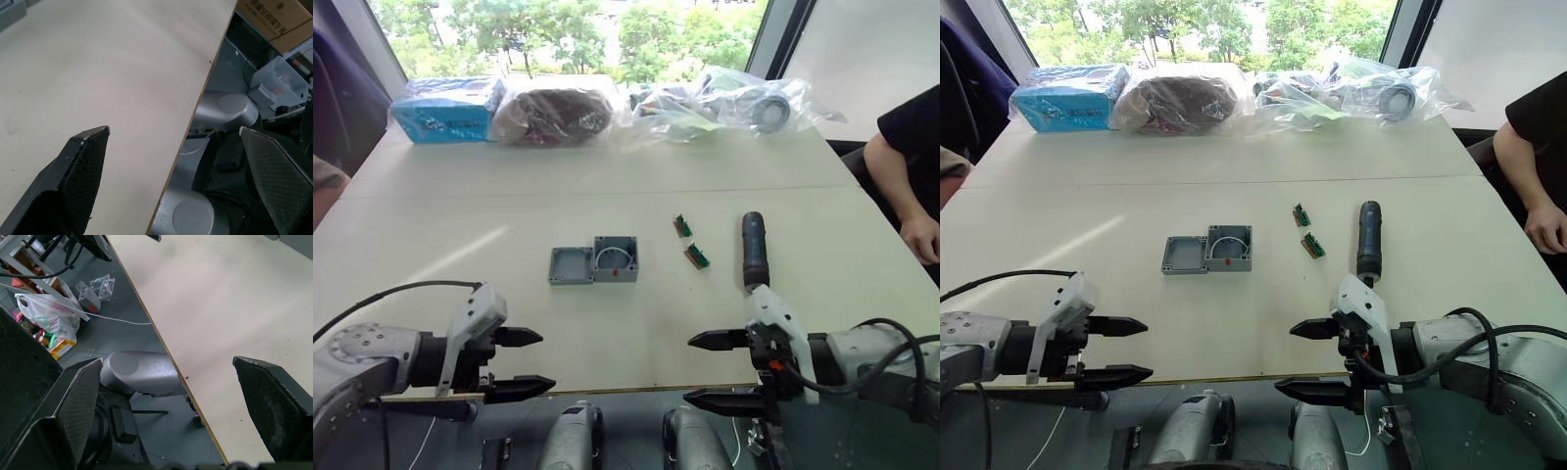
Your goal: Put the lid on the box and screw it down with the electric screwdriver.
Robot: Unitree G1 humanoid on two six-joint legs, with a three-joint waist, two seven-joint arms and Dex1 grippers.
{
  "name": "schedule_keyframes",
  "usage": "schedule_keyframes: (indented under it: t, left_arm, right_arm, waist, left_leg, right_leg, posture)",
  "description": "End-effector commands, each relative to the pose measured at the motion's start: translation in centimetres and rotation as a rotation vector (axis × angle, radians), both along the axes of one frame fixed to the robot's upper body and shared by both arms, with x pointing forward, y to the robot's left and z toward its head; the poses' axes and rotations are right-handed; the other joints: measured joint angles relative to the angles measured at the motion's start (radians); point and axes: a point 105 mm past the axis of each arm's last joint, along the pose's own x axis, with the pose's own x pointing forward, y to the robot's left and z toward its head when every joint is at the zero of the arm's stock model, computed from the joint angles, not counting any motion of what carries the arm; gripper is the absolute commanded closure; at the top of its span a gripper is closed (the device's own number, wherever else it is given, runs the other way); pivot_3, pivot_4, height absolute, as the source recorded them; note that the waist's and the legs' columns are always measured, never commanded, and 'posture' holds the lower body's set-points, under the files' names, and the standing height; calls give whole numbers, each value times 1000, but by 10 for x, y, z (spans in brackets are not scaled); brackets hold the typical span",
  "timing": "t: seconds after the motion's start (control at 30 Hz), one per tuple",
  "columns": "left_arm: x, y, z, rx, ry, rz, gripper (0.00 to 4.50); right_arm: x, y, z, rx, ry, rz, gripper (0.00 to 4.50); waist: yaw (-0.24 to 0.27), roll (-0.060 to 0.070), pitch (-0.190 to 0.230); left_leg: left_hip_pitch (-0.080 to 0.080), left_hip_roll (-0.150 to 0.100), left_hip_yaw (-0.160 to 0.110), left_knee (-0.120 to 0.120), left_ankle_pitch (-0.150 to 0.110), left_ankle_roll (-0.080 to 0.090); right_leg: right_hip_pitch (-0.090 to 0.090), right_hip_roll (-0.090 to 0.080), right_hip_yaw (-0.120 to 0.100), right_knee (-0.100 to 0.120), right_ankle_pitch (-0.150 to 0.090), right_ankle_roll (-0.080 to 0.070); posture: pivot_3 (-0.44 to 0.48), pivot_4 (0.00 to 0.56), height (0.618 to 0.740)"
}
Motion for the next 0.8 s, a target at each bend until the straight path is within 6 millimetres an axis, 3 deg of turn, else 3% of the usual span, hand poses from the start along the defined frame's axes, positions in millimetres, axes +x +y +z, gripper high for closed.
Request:
schedule_keyframes:
  t: [0.03, 0.33, 0.5, 0.57, 0.67, 0.8]
  left_arm:
    - [2, -1, 6, -20, -14, 2, 125]
    - [5, 0, 5, -3, -27, 6, 125]
    - [12, 3, 9, -18, -38, 30, 125]
    - [23, 9, 12, 31, -90, 54, 125]
    - [41, 12, 28, 98, -183, 29, 125]
    - [64, -2, 68, 179, -285, -100, 125]
  right_arm:
    - [5, 0, 6, 7, -47, -7, 0]
    - [18, -1, 0, -44, -128, -64, 0]
    - [28, 3, 11, 81, -127, -104, 0]
    - [38, 2, 16, 89, -165, -149, 0]
    - [58, -1, 37, 181, -212, -252, 0]
    - [61, 3, 56, 216, -289, -256, 0]
  waist:
    - [0, 0, 0]
    - [-1, 0, 0]
    - [0, 0, 0]
    - [1, 0, 0]
    - [1, -1, 0]
    - [7, -1, 0]
  left_leg:
    - [0, 0, 0, 0, 0, 0]
    - [0, 0, 0, 0, 0, 0]
    - [0, 0, 0, 0, 0, 0]
    - [0, 0, 0, 0, 0, 0]
    - [0, 0, 0, 0, 0, 0]
    - [-1, -1, -1, 1, 0, 0]
  right_leg:
    - [0, 0, 0, 0, 0, 0]
    - [0, 0, 0, 0, 0, 0]
    - [0, 0, 0, 0, 0, 0]
    - [0, 0, 0, 0, 0, 0]
    - [0, 1, 0, 0, 0, 0]
    - [0, 1, -1, 1, 0, 0]
  posture:
    - [0, 150, 740]
    - [0, 150, 740]
    - [0, 150, 740]
    - [0, 150, 740]
    - [0, 150, 740]
    - [0, 150, 740]
